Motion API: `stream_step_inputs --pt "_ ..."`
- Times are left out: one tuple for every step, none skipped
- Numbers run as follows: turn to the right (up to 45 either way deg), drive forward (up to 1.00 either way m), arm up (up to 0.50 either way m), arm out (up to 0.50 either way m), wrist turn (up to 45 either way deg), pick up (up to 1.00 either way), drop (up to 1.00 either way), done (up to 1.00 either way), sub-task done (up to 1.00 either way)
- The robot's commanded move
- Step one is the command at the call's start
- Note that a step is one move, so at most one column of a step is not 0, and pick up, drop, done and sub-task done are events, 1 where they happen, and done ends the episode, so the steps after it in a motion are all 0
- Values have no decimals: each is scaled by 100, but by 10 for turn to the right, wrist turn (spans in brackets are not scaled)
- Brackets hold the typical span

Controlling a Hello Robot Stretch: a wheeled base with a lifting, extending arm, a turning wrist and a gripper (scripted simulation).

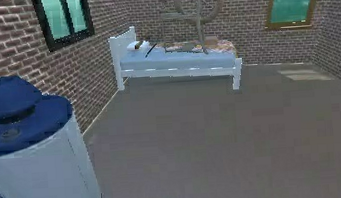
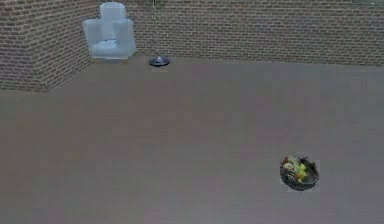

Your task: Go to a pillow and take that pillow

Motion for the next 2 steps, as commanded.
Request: stream_step_inputs --pt "-30 0 0 0 0 0 0 0 0" --pt "0 100 0 0 0 0 0 0 0"
